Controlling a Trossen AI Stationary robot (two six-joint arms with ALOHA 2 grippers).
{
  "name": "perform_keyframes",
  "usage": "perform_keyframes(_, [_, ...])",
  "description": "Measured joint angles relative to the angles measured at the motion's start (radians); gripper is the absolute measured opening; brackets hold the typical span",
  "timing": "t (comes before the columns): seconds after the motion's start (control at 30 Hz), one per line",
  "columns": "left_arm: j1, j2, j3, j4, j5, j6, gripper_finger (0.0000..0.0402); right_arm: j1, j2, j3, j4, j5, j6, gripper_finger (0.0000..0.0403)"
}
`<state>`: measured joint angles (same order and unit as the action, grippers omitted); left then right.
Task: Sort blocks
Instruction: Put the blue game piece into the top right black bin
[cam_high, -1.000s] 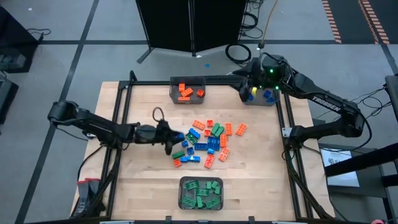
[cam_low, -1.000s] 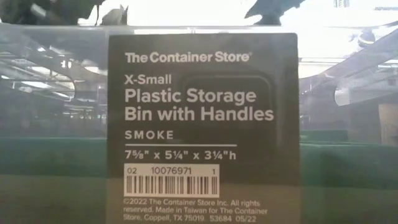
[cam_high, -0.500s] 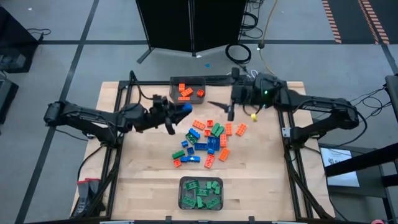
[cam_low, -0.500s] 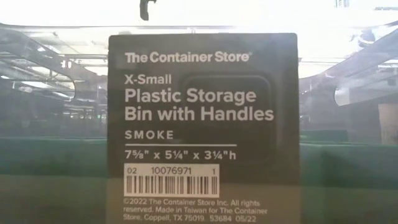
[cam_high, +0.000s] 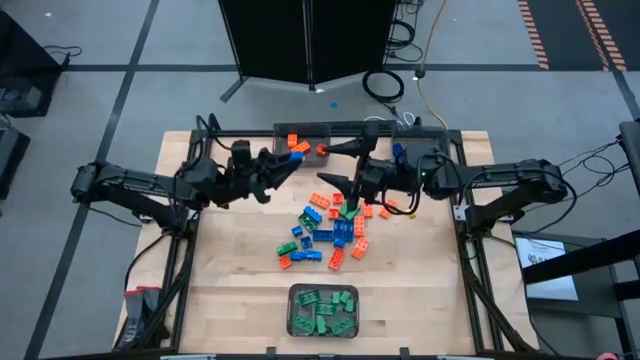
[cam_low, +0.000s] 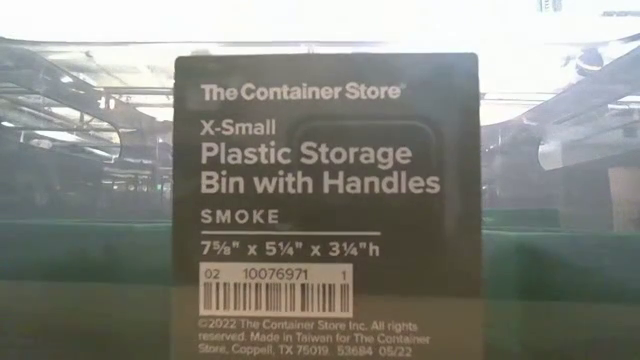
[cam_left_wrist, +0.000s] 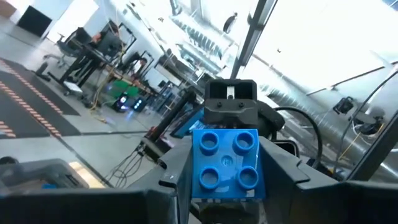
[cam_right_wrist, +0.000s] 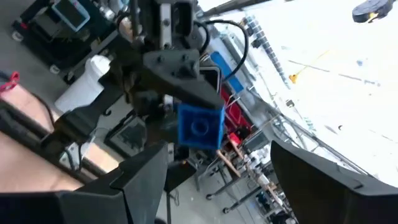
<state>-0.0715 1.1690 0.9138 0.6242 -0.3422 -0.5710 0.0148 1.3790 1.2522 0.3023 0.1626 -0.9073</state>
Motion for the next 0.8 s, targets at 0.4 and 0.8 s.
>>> perform_keyframes(0.4, [0.0,0.107,0.0,0.109,0.004,0.028,0.0125,0.001,0.011,0.0,0.048,-0.011,0.076,0.0279])
perform_keyframes(0.8, [0.057,0.116,0.001,0.217,0.045,0.055,0.0125,0.0,0.011,0.0,0.047,-0.011,0.108,0.0279])
